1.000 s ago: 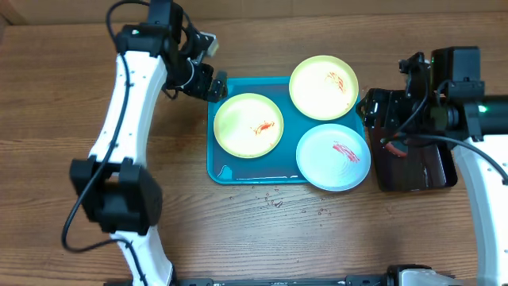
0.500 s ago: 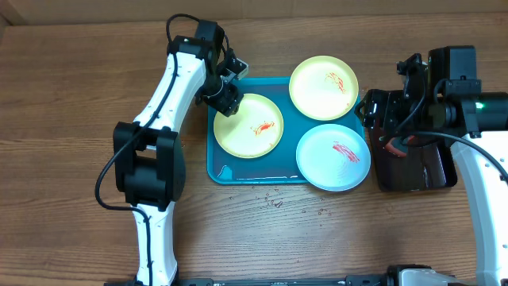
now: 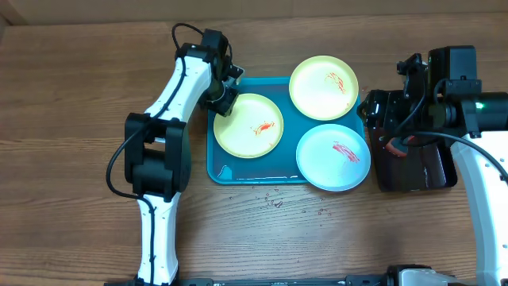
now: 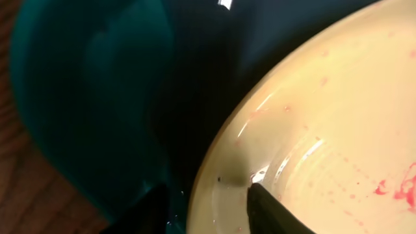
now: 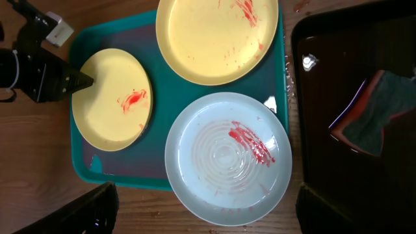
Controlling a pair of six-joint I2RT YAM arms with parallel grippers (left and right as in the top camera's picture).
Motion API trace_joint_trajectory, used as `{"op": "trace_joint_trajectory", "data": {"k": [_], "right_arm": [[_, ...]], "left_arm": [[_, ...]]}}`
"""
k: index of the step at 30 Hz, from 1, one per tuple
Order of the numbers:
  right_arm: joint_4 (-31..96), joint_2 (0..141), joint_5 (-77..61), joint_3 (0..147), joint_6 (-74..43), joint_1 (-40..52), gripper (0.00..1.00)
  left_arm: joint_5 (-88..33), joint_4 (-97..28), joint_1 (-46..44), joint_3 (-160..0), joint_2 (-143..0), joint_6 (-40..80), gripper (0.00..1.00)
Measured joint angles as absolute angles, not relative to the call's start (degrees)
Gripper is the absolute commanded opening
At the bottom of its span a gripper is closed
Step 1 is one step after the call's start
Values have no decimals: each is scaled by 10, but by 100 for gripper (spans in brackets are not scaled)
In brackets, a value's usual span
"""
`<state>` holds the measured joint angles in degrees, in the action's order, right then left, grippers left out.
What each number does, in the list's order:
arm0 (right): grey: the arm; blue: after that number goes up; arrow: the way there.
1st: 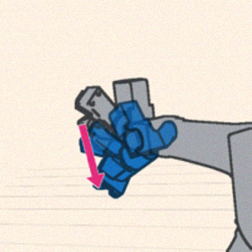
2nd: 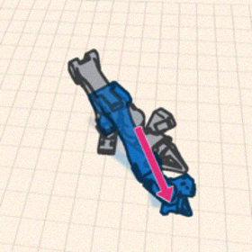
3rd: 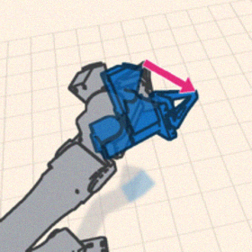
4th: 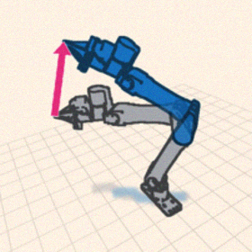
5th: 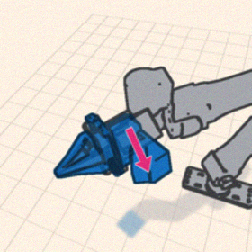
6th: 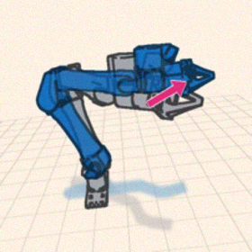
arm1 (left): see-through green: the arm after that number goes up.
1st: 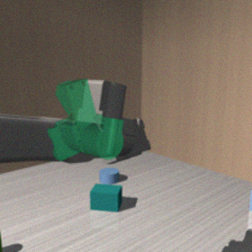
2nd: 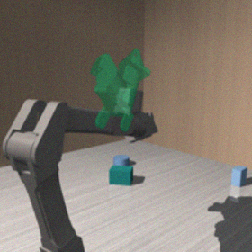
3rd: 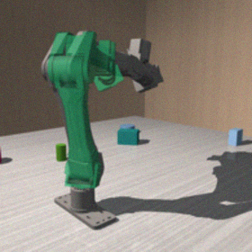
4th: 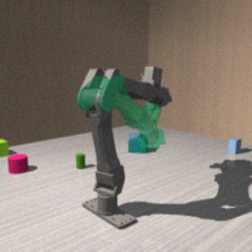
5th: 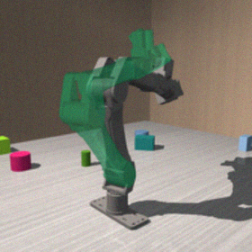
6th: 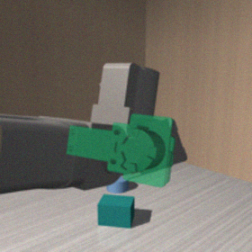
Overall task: Clean dirty plates on tray and stack at the side
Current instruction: 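Move the left gripper to the left yellow plate's rim and grip it, then grasp the orange-grey sponge in the black tray with the right gripper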
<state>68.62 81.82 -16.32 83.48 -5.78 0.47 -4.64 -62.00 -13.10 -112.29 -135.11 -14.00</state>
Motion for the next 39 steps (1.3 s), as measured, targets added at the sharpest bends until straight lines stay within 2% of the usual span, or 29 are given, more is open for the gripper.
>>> {"op": "trace_joint_trajectory", "data": {"k": [3, 5, 13, 19, 27, 32, 39], "right_arm": [[686, 818, -163, 835, -58, 5, 88], [686, 818, -163, 835, -58, 5, 88], [686, 818, -163, 835, -62, 5, 79], [681, 818, -147, 835, -112, 5, 79], [687, 818, -96, 835, -176, -3, 77], [692, 820, -77, 835, -207, -74, 70], [694, 896, -65, 836, -209, -138, 70]], "left_arm": [[-45, -624, -134, -1123, -1352, -115, 12], [-44, -628, -134, -1123, -1352, -98, 4], [-49, -693, -135, -1123, -1351, 18, 4], [-53, -734, -135, -1123, -1351, 105, 4], [-70, -728, -135, -1123, -1351, 138, 4], [-73, -728, -135, -1123, -1351, 145, 4], [-73, -726, -135, -1123, -1351, 147, 4]]}}
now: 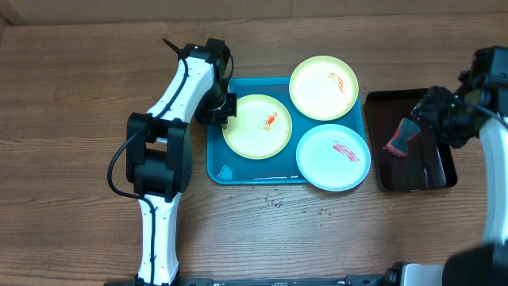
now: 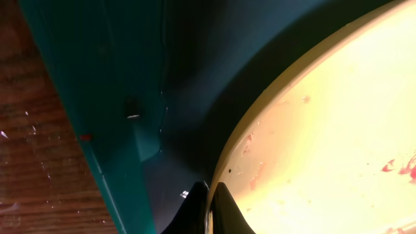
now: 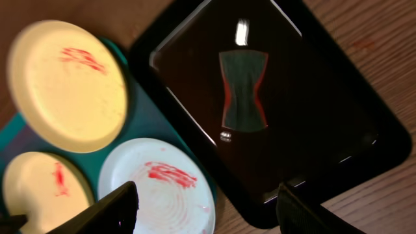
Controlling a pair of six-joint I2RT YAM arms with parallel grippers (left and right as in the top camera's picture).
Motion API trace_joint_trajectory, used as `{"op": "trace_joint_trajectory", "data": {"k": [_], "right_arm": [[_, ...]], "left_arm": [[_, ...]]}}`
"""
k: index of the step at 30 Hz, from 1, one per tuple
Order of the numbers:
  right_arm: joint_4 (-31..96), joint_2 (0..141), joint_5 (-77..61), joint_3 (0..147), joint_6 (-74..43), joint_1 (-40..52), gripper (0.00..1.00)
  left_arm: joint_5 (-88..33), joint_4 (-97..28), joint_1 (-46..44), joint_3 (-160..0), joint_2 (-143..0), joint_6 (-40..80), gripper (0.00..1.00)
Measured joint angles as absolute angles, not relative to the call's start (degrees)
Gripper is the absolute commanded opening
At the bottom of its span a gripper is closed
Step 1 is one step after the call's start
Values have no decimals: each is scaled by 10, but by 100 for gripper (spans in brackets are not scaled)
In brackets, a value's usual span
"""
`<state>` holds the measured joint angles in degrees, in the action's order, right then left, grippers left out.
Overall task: Clean dirty plates on tray and stack at the side
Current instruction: 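Grasp the orange-grey sponge in the black tray with the right gripper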
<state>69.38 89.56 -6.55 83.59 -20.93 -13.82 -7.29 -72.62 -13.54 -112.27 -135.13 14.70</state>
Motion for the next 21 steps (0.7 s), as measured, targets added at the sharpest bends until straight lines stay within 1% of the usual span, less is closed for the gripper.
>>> {"op": "trace_joint_trajectory", "data": {"k": [4, 8, 13, 18, 21], "right_arm": [[676, 979, -56, 836, -204, -138, 66], [651, 1037, -30, 836, -202, -138, 60], [609, 1077, -5, 836, -193, -138, 50], [608, 1108, 5, 836, -173, -138, 42], [604, 1129, 5, 836, -161, -138, 35]], "left_arm": [[-73, -720, -135, -1123, -1351, 147, 4], [-73, -720, -135, -1123, -1351, 147, 4], [-73, -717, -135, -1123, -1351, 147, 4], [-73, -715, -135, -1123, -1351, 147, 4], [-73, -712, -135, -1123, -1351, 147, 4]]}}
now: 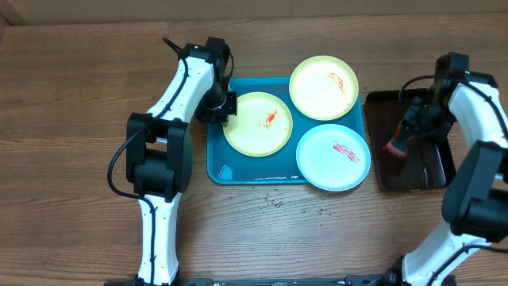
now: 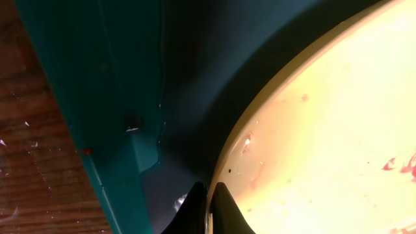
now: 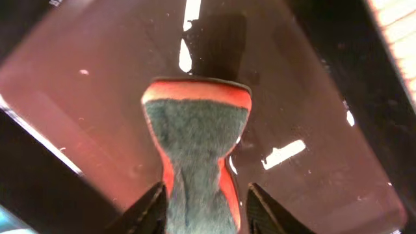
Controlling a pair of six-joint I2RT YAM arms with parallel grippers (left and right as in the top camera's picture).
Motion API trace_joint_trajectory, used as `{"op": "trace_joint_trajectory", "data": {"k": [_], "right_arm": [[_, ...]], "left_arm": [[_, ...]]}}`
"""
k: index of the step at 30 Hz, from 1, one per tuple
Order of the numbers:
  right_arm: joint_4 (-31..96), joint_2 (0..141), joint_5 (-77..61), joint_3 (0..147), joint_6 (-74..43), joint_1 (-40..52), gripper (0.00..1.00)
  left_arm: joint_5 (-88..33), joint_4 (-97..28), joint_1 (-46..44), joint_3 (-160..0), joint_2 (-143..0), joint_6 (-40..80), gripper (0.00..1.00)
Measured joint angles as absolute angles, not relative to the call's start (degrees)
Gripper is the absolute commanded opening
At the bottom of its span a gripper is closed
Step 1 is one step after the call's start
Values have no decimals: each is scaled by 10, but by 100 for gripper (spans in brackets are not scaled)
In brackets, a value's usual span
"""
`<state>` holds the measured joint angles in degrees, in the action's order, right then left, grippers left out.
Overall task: Clean dirty plates on tray and stack at the side
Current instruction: 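Grasp the orange-grey sponge in the black tray with the right gripper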
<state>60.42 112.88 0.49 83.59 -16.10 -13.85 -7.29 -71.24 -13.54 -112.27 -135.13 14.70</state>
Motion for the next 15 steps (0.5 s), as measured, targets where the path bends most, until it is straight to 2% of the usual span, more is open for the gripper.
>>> {"op": "trace_joint_trajectory", "data": {"k": [6, 11, 12, 15], "right_arm": [[589, 1159, 4, 835, -135, -138, 25], [558, 1160, 3, 818, -126, -134, 20], [551, 1160, 3, 812, -124, -133, 16], [533, 1160, 2, 800, -123, -131, 12]], "left_arm": [[-73, -712, -135, -1123, -1351, 147, 4], [-73, -712, -135, -1123, -1351, 147, 4], [-73, -712, -135, -1123, -1351, 147, 4], [-73, -712, -135, -1123, -1351, 147, 4]]}}
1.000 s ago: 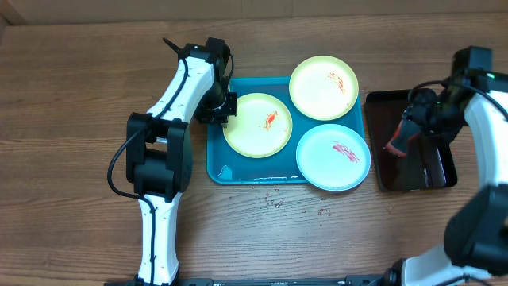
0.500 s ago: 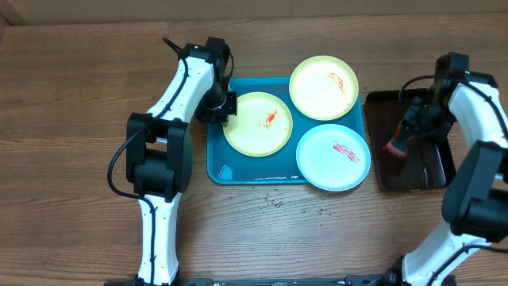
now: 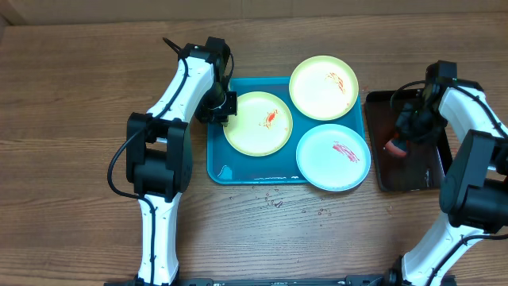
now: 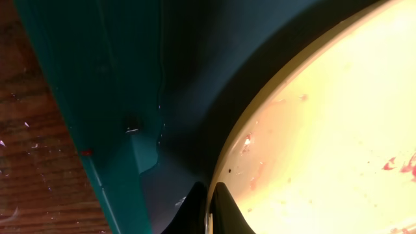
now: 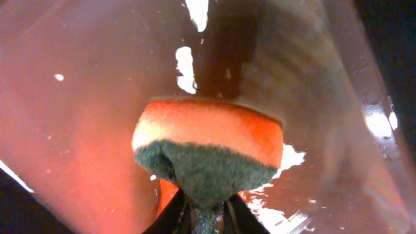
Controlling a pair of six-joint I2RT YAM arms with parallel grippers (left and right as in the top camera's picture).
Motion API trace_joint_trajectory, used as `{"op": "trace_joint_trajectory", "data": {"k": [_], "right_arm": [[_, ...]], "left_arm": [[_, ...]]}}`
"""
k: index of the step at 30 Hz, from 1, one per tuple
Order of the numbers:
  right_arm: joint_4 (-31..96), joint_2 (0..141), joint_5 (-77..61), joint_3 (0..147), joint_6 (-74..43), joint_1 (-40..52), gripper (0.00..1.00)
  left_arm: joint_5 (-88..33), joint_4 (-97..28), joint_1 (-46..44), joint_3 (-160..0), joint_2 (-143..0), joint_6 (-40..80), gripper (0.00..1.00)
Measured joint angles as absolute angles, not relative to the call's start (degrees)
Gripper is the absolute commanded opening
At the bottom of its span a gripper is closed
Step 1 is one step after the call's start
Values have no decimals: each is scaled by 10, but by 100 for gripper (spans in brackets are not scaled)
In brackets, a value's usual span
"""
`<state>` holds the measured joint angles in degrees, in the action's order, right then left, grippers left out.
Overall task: Clean dirty plates on tray and stack at the side
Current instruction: 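Grasp the orange-grey sponge in the black tray with the right gripper, then carry the sponge with the right gripper onto the left yellow plate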
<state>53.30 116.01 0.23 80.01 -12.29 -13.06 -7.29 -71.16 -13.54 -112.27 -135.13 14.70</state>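
A teal tray [image 3: 238, 167] holds a small yellow plate [image 3: 258, 123] smeared red; my left gripper [image 3: 222, 107] is shut on its left rim [image 4: 224, 169]. A larger yellow plate [image 3: 323, 87] and a pale blue plate [image 3: 333, 157], both red-stained, rest on the tray's right side. My right gripper [image 3: 406, 131] is shut on an orange and green sponge [image 5: 208, 153], squeezing its middle, inside the dark wet tray [image 3: 429, 171] at the right.
Water drops [image 3: 274, 202] lie on the wooden table in front of the teal tray. A small puddle [image 3: 225, 171] sits in the tray's front left corner. The dark tray's bottom [image 5: 78, 130] is wet and shiny.
My right gripper has shut on the sponge, which now bulges above the fingers. The left gripper and the small yellow plate have not moved.
At first my left gripper was open astride the small yellow plate's rim and the right hung open above the plates. Then the left was shut on the rim, the plate shifted right. The right came over the dark tray, straddled the sponge, and now grips it.
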Motion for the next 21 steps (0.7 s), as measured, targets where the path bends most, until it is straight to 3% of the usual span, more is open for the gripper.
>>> {"op": "trace_joint_trajectory", "data": {"k": [3, 8, 12, 21], "right_arm": [[519, 1159, 3, 789, -121, -130, 4], [519, 1155, 2, 783, -120, -130, 4], [597, 1156, -2, 807, -120, -130, 4], [720, 1129, -96, 978, -71, -117, 4]], "left_arm": [[-73, -712, -135, -1123, -1351, 147, 4], [-73, -711, -135, -1123, -1351, 147, 4], [-73, -708, -135, -1123, -1351, 145, 4], [-73, -702, -135, -1123, -1351, 131, 4]]}}
